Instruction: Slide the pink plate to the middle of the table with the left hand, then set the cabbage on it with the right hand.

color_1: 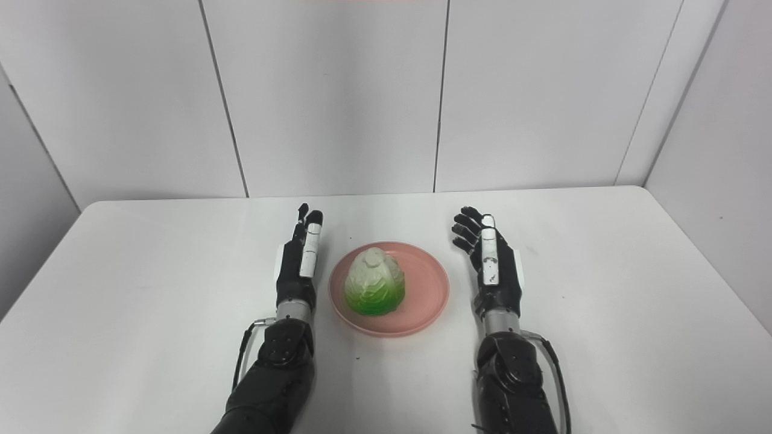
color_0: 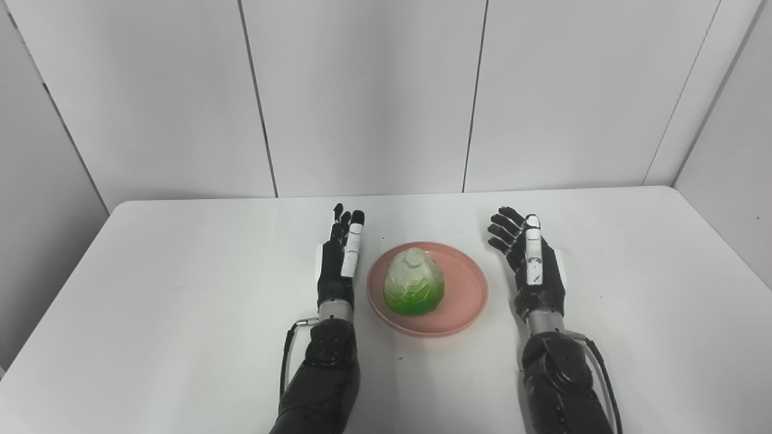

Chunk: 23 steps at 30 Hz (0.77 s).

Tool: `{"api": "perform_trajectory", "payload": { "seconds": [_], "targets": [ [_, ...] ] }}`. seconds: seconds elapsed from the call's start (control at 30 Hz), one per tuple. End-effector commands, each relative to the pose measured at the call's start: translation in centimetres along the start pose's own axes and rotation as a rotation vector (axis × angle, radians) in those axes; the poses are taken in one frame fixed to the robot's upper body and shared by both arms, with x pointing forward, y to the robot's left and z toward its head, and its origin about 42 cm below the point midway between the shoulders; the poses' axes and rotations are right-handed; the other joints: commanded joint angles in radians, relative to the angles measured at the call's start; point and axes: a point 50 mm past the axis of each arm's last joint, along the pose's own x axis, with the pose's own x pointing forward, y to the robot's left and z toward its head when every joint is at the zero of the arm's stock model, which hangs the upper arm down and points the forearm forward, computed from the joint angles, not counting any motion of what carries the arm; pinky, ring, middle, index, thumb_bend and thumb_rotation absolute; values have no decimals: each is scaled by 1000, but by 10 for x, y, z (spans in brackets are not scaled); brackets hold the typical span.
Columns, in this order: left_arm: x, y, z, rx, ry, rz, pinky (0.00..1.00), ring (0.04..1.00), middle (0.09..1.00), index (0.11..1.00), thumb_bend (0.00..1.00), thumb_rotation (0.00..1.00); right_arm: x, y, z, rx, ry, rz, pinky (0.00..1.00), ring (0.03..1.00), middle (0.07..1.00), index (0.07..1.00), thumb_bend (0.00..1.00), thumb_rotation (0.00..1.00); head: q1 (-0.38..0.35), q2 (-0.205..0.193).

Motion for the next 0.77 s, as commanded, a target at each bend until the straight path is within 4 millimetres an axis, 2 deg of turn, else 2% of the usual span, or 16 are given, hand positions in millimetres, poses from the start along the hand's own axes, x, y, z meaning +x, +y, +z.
{"api": "perform_trajectory", "payload": {
  "seconds": [0.0,0.33,0.73],
  "targets": [
    [-10,5,-16,1,61,-3,1000,992,967,969,926,923,0,1,-1,3,-24,8,800,791,776,758,913,936,1,1],
    [-10,5,-17,4,58,-10,1000,1000,976,975,924,928,-2,-4,-3,-45,7,22,851,846,861,829,926,983,1,1],
    [-11,3,-17,11,50,-13,1000,996,965,969,926,923,-1,-3,-2,-82,6,42,862,851,872,848,894,997,6,4]
  ]
}}
